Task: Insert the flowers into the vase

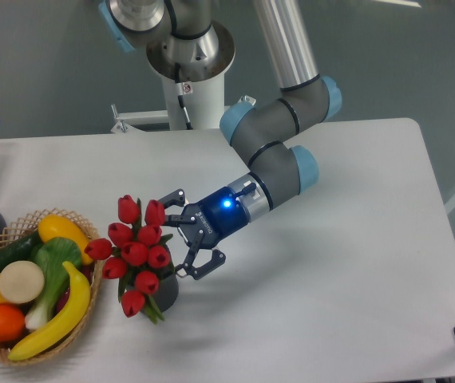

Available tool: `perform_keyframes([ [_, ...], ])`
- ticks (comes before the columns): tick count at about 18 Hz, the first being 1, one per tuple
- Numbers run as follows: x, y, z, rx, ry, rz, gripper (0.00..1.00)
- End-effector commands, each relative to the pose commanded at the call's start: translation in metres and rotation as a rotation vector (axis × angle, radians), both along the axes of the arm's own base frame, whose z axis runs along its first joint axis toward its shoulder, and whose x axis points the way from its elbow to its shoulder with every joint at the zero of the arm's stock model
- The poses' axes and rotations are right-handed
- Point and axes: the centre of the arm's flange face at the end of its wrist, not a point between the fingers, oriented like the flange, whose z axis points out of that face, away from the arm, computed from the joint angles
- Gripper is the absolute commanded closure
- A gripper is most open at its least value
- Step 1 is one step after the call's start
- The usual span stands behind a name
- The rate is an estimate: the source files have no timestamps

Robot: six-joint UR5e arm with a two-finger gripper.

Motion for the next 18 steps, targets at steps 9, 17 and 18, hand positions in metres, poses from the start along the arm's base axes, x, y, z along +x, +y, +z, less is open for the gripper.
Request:
perform_keyframes([
  [9, -0.006, -0.014, 0.028, -0.21, 0.257, 0.027, 0.0],
  [17, -0.025, -0.042, 0.102, -0.399, 0.558, 0.135, 0.0],
  [18, -0.033, -0.053, 0.113, -0.42, 0.583, 0.168, 0.0],
])
